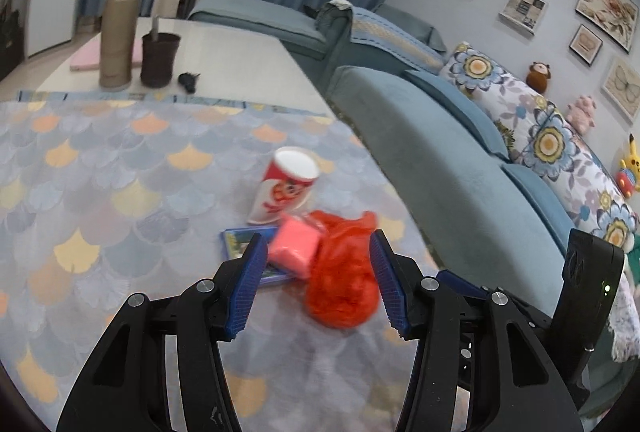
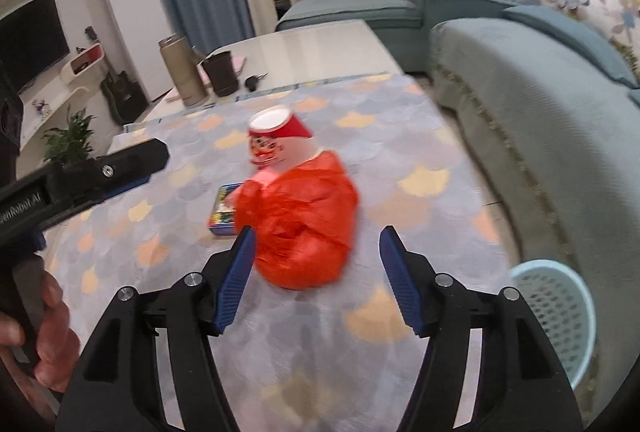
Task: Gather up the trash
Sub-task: 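Grasp the pink package with the left tool while the right tool grasps the red plastic bag, then carry pink package and red bag over the wastebasket and open both tools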
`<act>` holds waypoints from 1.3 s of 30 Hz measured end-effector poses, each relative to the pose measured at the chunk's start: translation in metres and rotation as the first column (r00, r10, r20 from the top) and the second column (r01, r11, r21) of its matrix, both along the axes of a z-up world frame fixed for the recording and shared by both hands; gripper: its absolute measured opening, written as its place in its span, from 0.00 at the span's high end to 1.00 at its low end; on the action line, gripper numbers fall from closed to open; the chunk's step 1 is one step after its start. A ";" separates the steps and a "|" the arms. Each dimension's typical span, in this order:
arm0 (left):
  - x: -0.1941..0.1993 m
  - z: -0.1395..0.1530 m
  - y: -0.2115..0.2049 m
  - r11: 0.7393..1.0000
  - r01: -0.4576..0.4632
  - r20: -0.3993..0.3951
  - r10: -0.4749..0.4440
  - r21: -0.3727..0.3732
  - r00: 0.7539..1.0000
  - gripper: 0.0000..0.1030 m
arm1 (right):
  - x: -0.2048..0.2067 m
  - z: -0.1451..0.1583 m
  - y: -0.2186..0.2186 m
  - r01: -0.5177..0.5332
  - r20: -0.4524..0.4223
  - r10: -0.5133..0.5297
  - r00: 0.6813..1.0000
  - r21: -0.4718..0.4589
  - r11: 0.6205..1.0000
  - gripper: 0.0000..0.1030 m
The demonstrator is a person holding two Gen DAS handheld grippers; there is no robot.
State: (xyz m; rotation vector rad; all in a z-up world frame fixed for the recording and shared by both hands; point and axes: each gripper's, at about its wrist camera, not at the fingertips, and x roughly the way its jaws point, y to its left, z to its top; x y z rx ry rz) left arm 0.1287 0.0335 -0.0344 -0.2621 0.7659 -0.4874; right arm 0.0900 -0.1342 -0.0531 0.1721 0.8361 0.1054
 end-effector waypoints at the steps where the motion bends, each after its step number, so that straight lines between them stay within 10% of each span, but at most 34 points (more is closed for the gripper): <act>1: 0.003 -0.004 0.002 1.000 -0.002 -0.006 0.002 0.000 1.000 0.50 | 0.003 -0.003 0.004 0.000 -0.003 0.000 1.000 0.002 1.000 0.39; 5: 0.016 -0.021 0.012 1.000 -0.018 -0.032 0.018 0.001 0.999 0.50 | 0.018 -0.020 0.011 0.029 -0.017 -0.028 0.999 0.021 0.999 0.25; 15: 0.033 -0.042 0.011 1.000 -0.023 -0.046 0.023 0.005 0.999 0.39 | 0.047 -0.055 0.015 0.031 -0.089 -0.026 0.996 0.045 0.999 0.26; 22: 0.038 -0.049 -0.006 0.998 -0.019 -0.023 0.021 0.065 1.000 0.39 | 0.040 -0.061 0.001 -0.005 -0.093 0.016 0.996 0.123 0.992 0.68; 39: 0.053 -0.074 -0.061 0.968 0.021 -0.015 -0.018 0.250 1.000 0.40 | -0.005 -0.046 -0.059 0.090 0.024 -0.093 0.995 0.111 0.990 0.73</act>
